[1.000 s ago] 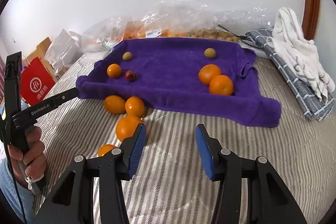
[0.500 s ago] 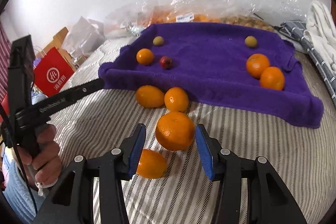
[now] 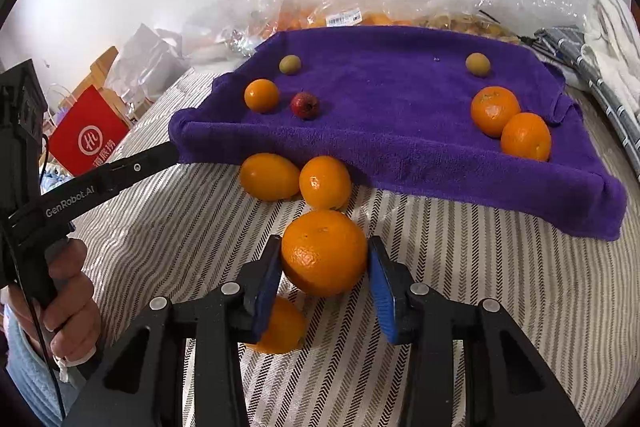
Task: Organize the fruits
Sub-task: 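Move the right gripper to the oranges beside the towel and grasp one, then grasp a large orange with the left gripper while the right gripper holds its orange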
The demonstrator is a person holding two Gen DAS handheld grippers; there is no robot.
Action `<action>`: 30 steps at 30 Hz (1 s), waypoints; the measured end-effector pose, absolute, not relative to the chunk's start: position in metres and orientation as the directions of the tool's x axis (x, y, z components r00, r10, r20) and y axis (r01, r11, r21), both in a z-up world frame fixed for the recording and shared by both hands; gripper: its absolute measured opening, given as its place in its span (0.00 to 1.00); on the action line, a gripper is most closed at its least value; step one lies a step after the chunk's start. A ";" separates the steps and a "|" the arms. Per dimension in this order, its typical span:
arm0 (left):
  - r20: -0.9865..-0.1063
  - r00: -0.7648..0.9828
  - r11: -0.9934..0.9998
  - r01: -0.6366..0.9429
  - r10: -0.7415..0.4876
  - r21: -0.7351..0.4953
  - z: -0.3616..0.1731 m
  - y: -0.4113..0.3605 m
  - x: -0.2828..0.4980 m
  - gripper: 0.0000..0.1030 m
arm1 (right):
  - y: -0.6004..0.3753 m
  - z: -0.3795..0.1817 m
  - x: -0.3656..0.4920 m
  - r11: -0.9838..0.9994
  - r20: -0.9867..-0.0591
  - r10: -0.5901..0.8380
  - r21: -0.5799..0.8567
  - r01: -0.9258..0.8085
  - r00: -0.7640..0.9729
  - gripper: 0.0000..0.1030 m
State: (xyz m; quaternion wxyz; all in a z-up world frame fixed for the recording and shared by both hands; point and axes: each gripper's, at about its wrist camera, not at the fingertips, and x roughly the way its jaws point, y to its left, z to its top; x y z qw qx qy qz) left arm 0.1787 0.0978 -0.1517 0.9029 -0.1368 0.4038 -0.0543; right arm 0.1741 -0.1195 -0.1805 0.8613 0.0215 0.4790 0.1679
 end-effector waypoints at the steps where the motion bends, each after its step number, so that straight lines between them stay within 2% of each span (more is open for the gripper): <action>1: -0.715 0.668 0.957 -0.011 -0.208 -0.289 -0.152 0.097 0.179 0.29 | -0.120 -0.179 0.173 0.944 -0.814 0.305 0.190 -0.269 0.494 0.40; 11: -0.741 0.639 0.968 0.021 -0.205 -0.250 -0.156 0.086 0.180 0.29 | -0.168 -0.156 0.169 0.968 -0.777 0.247 0.167 -0.189 0.578 0.40; 21: -0.801 0.575 0.985 0.063 -0.167 -0.160 -0.165 0.069 0.185 0.30 | -0.223 -0.168 0.167 0.983 -0.778 0.178 0.166 -0.077 0.602 0.40; 26: -0.805 0.557 0.978 0.084 -0.206 -0.192 -0.166 0.070 0.184 0.31 | -0.229 -0.173 0.164 0.984 -0.774 0.176 0.163 -0.077 0.609 0.40; 30: -0.785 0.561 0.965 0.161 -0.264 -0.210 -0.161 0.059 0.177 0.33 | -0.232 -0.174 0.162 0.979 -0.766 0.198 0.183 -0.087 0.611 0.40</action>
